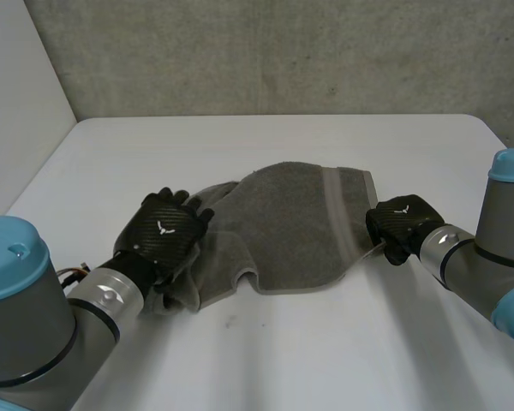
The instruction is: Fold the towel.
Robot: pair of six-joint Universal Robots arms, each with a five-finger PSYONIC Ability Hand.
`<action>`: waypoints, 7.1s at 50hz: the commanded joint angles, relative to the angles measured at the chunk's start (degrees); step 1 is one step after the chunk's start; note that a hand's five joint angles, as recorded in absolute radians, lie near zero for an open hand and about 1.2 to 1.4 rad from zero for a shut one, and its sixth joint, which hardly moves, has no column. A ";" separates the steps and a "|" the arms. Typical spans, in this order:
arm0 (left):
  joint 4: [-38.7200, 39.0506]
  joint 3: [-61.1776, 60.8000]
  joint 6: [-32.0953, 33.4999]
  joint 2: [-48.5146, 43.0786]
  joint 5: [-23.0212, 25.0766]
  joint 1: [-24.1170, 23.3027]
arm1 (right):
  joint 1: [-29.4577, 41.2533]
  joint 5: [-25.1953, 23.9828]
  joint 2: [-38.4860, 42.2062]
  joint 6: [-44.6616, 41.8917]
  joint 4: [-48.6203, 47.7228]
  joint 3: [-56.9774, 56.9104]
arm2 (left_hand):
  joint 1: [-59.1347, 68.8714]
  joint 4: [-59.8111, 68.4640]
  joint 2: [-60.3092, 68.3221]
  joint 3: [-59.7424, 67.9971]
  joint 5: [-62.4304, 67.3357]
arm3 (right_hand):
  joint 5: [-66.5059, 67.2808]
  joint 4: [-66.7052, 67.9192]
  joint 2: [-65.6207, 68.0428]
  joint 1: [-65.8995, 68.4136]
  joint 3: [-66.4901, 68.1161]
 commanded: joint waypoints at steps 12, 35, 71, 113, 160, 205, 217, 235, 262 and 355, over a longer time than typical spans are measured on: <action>-1.42 3.59 10.17 -6.48 -0.91 -1.92 | 0.03 0.00 0.48 -0.08 0.06 0.09 | 9.63 9.96 10.02 9.87 9.60 | 13.03 11.68 12.21 1.37 12.16; -2.48 5.44 13.36 -2.46 -7.85 -0.78 | 0.03 0.00 -2.41 -3.94 1.46 0.09 | 68.17 68.50 68.56 68.41 68.14 | 13.03 11.68 12.21 1.37 12.16; -3.71 8.69 4.48 -1.55 -1.70 8.53 | -1.21 7.81 -9.56 -18.19 25.20 -20.56 | 68.17 68.50 68.56 68.41 68.14 | 13.03 11.68 12.21 1.37 12.16; -5.82 4.55 4.92 -10.09 3.75 18.55 | -1.47 7.74 -1.28 -18.45 14.65 -11.42 | 21.49 21.83 21.89 21.74 21.47 | 13.03 11.68 12.21 1.37 12.16; 2.51 40.63 -1.65 -16.50 -1.68 14.69 | 1.78 11.15 4.52 -9.25 -23.44 -33.11 | 68.17 68.50 68.56 68.41 68.14 | 13.03 11.68 12.21 1.37 12.16; 8.16 2.80 -9.32 -9.39 -0.12 18.29 | -4.81 -0.09 6.54 -2.98 -3.10 -4.39 | 68.17 68.50 68.56 68.41 68.14 | 13.03 11.68 12.21 1.37 12.16; 8.24 3.06 -9.58 -7.81 -0.20 19.52 | -5.69 -4.65 6.10 3.17 -8.72 -0.80 | 68.17 68.50 68.56 68.41 68.14 | -24.05 -25.40 -24.87 -35.71 -24.92; 8.42 3.68 -9.67 -8.07 -0.20 20.23 | -5.60 -4.92 6.37 -7.11 -12.42 2.90 | 68.17 68.50 68.56 68.41 68.14 | -33.17 -34.52 -33.99 -44.83 -34.04; 8.24 3.33 -9.58 -7.98 -0.29 21.02 | -5.86 -8.87 6.63 3.35 -21.03 0.62 | 68.17 68.50 68.56 68.41 68.14 | 13.03 11.68 12.21 1.37 12.16; -2.92 39.87 1.67 -34.42 5.61 15.92 | -5.86 8.09 20.96 -12.21 -9.17 -30.76 | 68.17 68.50 68.56 68.41 68.14 | 13.03 11.68 12.21 1.37 12.16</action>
